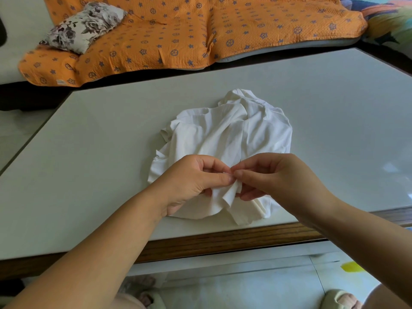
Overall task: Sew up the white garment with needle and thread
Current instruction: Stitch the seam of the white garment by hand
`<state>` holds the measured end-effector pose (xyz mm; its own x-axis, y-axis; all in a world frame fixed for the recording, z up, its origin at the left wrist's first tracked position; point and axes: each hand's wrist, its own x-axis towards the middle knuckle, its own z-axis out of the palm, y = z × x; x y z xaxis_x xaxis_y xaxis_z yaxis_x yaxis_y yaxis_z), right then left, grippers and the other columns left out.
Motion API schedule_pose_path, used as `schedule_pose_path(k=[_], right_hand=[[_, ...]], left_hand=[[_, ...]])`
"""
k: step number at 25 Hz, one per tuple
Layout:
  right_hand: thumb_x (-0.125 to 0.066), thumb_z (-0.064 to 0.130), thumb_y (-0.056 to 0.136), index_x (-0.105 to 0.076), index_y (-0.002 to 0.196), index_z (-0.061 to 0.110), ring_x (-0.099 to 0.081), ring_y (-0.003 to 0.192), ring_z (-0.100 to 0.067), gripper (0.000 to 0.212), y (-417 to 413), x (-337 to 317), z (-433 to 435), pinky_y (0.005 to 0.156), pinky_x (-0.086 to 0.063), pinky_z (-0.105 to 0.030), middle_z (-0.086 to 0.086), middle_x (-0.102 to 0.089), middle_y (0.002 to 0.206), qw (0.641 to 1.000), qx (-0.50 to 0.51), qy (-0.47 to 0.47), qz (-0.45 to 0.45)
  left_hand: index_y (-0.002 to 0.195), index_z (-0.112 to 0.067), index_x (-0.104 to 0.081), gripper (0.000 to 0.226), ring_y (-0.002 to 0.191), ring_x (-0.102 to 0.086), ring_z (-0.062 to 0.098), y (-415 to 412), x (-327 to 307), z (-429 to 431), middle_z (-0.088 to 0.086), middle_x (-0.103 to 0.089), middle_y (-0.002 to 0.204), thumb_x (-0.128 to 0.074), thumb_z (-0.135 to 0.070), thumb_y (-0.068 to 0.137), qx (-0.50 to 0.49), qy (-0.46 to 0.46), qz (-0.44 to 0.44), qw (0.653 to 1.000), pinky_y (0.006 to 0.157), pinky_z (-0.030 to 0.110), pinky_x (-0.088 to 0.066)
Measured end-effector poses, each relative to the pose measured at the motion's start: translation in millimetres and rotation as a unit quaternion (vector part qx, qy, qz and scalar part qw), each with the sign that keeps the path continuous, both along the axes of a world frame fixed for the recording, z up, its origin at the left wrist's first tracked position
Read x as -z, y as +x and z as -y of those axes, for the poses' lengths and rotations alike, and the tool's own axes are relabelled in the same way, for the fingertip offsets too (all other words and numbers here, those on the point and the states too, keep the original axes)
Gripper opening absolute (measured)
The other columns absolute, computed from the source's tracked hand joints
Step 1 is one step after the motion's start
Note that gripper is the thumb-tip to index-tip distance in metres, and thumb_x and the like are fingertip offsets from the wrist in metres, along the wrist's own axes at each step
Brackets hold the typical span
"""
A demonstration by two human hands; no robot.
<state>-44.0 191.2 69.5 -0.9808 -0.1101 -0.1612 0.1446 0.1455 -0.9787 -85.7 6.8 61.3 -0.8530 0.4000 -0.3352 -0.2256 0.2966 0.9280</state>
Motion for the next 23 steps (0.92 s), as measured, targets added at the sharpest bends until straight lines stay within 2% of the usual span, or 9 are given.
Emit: schedule_pose_path(k=[4, 7, 8, 10, 12, 15, 18, 21, 23], right_hand=[[-0.07, 0.016, 0.088, -0.075, 0.085, 0.018, -0.071, 0.062, -0.011, 0.006, -1.2, 1.9, 0.4, 0.056, -0.057, -0.022, 0.001, -0.074, 0.074, 0.997, 0.011, 0.059, -0.05], [-0.066, 0.022, 0.092, -0.072, 0.085, 0.021, -0.064, 0.058, -0.009, 0.009, -11.8, -1.8, -9.2, 0.05, -0.047, -0.022, 0.005, -0.075, 0.081, 0.991, 0.066, 0.087, -0.079], [-0.063, 0.023, 0.094, -0.069, 0.086, 0.018, -0.06, 0.056, -0.01, 0.011, -16.6, -3.2, -13.4, 0.049, -0.044, -0.023, 0.003, -0.076, 0.085, 0.993, 0.08, 0.06, -0.064], [-0.056, 0.018, 0.099, -0.061, 0.09, 0.011, -0.059, 0.055, -0.013, 0.012, -24.9, -6.9, -20.4, 0.048, -0.044, -0.023, -0.005, -0.077, 0.089, 0.992, 0.093, -0.081, 0.003], [-0.05, 0.009, 0.101, -0.056, 0.094, 0.008, -0.069, 0.059, -0.018, 0.01, -31.3, -10.0, -26.9, 0.048, -0.052, -0.022, -0.011, -0.075, 0.085, 0.965, 0.109, -0.232, 0.06], [-0.044, 0.002, 0.102, -0.052, 0.093, 0.003, -0.075, 0.076, -0.03, 0.011, -41.6, -8.7, -36.3, 0.061, -0.061, -0.027, -0.015, -0.069, 0.075, 0.933, 0.156, -0.317, 0.068], [-0.047, 0.005, 0.102, -0.052, 0.094, 0.005, -0.074, 0.086, -0.037, 0.009, -52.9, -0.6, -44.2, 0.071, -0.062, -0.035, -0.016, -0.069, 0.077, 0.944, 0.214, -0.251, 0.014], [-0.051, 0.016, 0.101, -0.054, 0.092, 0.015, -0.074, 0.086, -0.027, 0.01, -62.3, 5.6, -53.3, 0.082, -0.06, -0.04, -0.011, -0.074, 0.081, 0.962, 0.256, -0.054, -0.073], [-0.052, 0.021, 0.099, -0.054, 0.088, 0.024, -0.073, 0.086, -0.018, 0.011, -67.0, 8.7, -58.8, 0.088, -0.057, -0.041, -0.003, -0.075, 0.081, 0.954, 0.266, 0.06, -0.122]], left_hand=[[0.088, -0.018, -0.079, 0.028, 0.09, -0.062, 0.017, 1.7, -0.3, -1.0, 0.007, -0.074, 0.089, -0.079, -0.032, 0.064, -0.005, -0.003, 0.007, 1.0, 0.085, 0.034, -0.044], [0.089, -0.021, -0.08, 0.034, 0.109, -0.066, 0.025, 1.9, -0.8, -1.4, 0.006, -0.076, 0.101, -0.079, -0.036, 0.059, -0.013, -0.013, 0.015, 1.0, 0.101, 0.041, -0.047], [0.088, -0.022, -0.081, 0.032, 0.112, -0.065, 0.026, 1.9, -0.8, -1.6, 0.004, -0.076, 0.101, -0.079, -0.036, 0.059, -0.013, -0.014, 0.017, 1.0, 0.105, 0.044, -0.045], [0.086, -0.021, -0.081, 0.028, 0.108, -0.067, 0.023, 1.7, -1.1, -2.0, 0.002, -0.077, 0.098, -0.079, -0.033, 0.061, -0.016, -0.016, 0.023, 0.999, 0.107, 0.047, -0.044], [0.085, -0.021, -0.081, 0.023, 0.1, -0.068, 0.017, 1.7, -1.4, -2.2, 0.001, -0.077, 0.096, -0.079, -0.031, 0.064, -0.013, -0.02, 0.025, 0.999, 0.106, 0.047, -0.045], [0.085, -0.021, -0.081, 0.013, 0.104, -0.068, 0.019, 1.6, 0.0, -0.8, 0.001, -0.077, 0.097, -0.079, -0.024, 0.072, -0.01, -0.029, 0.025, 0.999, 0.108, 0.046, -0.044], [0.084, -0.023, -0.081, 0.008, 0.108, -0.067, 0.02, 1.3, 0.2, 0.9, -0.001, -0.077, 0.096, -0.078, -0.022, 0.077, -0.005, -0.036, 0.023, 0.999, 0.109, 0.047, -0.043], [0.082, -0.026, -0.081, 0.01, 0.105, -0.066, 0.014, 1.5, -2.2, 2.2, -0.005, -0.077, 0.094, -0.079, -0.027, 0.072, 0.007, -0.045, 0.02, 0.999, 0.11, 0.046, -0.042], [0.081, -0.027, -0.081, 0.019, 0.104, -0.066, 0.012, 1.8, -3.3, 3.5, -0.006, -0.077, 0.094, -0.08, -0.034, 0.064, 0.013, -0.043, 0.02, 0.999, 0.11, 0.046, -0.042]])
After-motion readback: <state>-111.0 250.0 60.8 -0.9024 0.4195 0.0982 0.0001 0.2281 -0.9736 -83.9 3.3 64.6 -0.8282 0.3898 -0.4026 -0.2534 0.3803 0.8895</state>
